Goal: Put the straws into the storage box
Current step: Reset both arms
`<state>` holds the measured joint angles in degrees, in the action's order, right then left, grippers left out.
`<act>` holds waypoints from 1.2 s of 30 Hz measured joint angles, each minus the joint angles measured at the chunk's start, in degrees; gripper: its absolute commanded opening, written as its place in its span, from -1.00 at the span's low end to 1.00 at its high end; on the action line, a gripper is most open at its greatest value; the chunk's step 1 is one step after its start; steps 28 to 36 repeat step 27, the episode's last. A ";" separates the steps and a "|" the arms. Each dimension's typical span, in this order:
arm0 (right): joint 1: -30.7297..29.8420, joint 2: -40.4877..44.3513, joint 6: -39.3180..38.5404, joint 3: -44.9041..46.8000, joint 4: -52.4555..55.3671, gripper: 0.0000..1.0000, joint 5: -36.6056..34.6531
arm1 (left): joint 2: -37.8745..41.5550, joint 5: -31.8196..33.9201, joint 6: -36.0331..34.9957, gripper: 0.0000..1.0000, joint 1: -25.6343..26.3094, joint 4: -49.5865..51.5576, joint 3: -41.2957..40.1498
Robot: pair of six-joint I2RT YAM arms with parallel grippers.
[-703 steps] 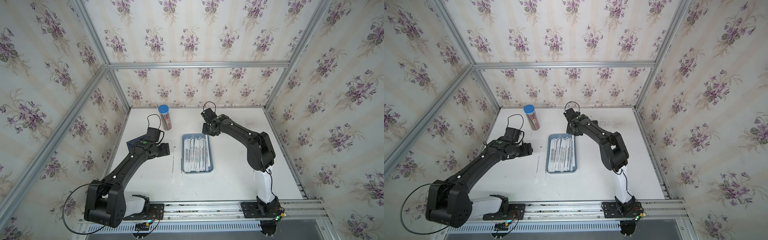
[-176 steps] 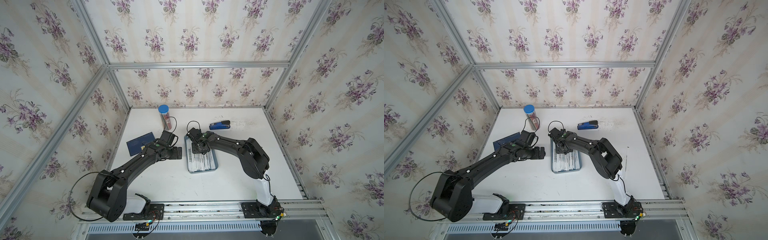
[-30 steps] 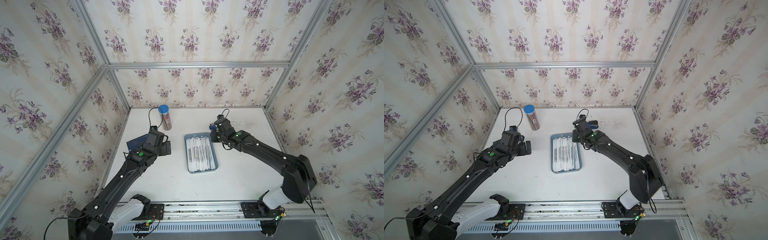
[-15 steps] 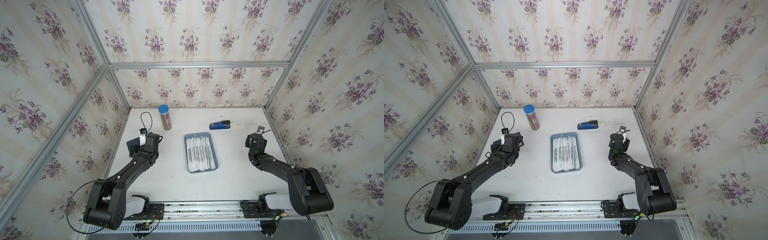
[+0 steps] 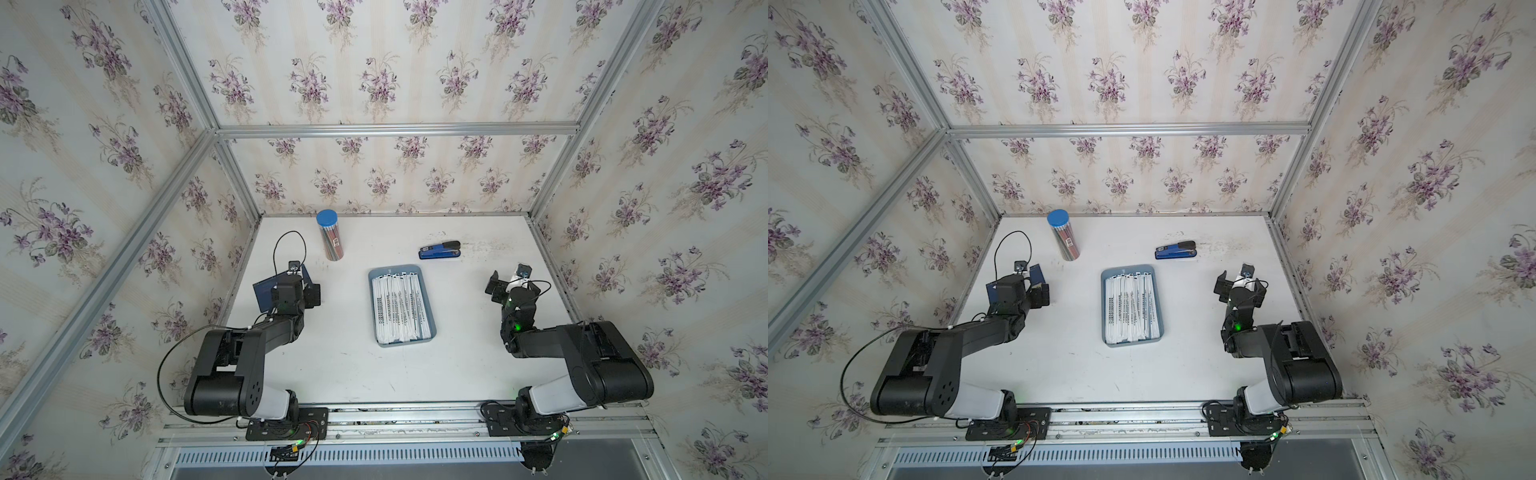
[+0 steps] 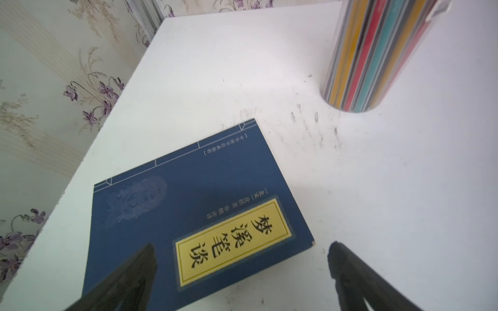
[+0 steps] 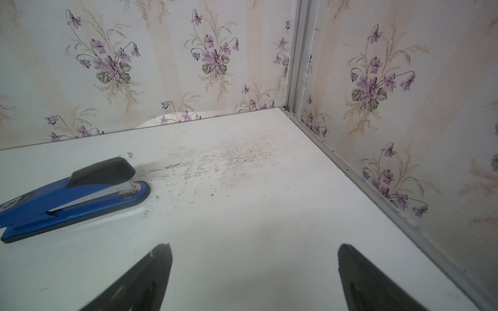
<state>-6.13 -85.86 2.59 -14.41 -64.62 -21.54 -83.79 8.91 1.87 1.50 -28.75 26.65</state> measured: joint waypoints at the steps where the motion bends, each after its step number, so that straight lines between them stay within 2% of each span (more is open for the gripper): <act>1: 0.39 -1.16 -0.02 1.11 -3.10 1.00 0.94 | -0.22 0.24 0.02 1.00 0.50 -1.40 0.04; 7: 1.22 -2.19 0.00 2.43 -6.58 1.00 4.61 | -0.44 2.47 0.09 1.00 0.50 -3.98 0.13; 36: 1.31 -2.03 0.02 2.62 -8.31 1.00 5.66 | -0.42 3.58 0.07 1.00 1.25 -5.27 0.26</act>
